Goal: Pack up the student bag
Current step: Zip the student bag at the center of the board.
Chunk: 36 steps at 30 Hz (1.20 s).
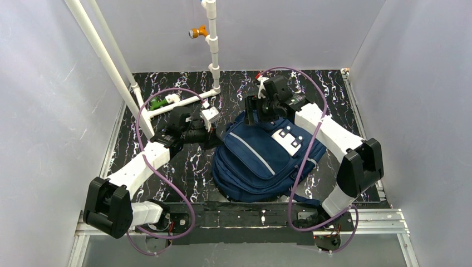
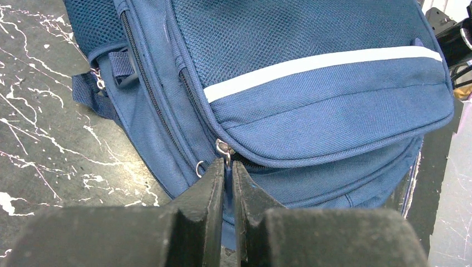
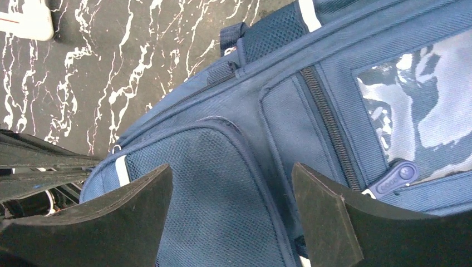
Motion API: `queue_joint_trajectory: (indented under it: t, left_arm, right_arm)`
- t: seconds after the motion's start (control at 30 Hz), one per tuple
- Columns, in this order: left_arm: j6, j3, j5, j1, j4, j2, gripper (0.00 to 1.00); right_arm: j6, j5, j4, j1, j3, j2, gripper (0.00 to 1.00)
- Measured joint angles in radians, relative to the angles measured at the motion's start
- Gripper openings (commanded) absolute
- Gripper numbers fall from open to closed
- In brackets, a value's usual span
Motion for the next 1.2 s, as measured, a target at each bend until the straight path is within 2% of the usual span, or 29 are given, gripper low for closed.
queue_joint_trajectory:
  t: [0.2,0.33,0.57,0.77,0.83,1.03,1.2]
  left_arm:
    - [0.000,-0.005,0.001,0.000,0.006,0.000,0.00]
    - [0.000,-0.006,0.003,0.000,0.006,0.000,0.00]
    - [0.000,-0.006,0.006,0.000,0.007,0.000,0.00]
    - [-0.003,-0.006,0.010,0.000,0.006,0.002,0.00]
    - [-0.003,-0.006,0.010,0.000,0.006,0.002,0.00]
    - [-0.004,-0.006,0.011,0.000,0.004,0.004,0.00]
    - [-0.004,-0.006,0.011,0.000,0.004,0.007,0.00]
  right_arm:
    - [-0.028,-0.047,-0.003,-0.030,-0.042,-0.002,0.82]
    - [-0.043,-0.100,0.018,-0.061,-0.089,-0.015,0.75]
    - [-0.061,-0.216,0.044,-0.138,-0.193,-0.105,0.71]
    - [-0.127,-0.299,0.075,-0.155,-0.219,-0.106,0.69]
    - [-0.148,-0.325,0.082,-0.161,-0.219,-0.095,0.65]
    - [-0.170,-0.409,0.135,-0.198,-0.230,-0.048,0.43]
    - [-0.162,-0.458,0.200,-0.224,-0.261,-0.035,0.21]
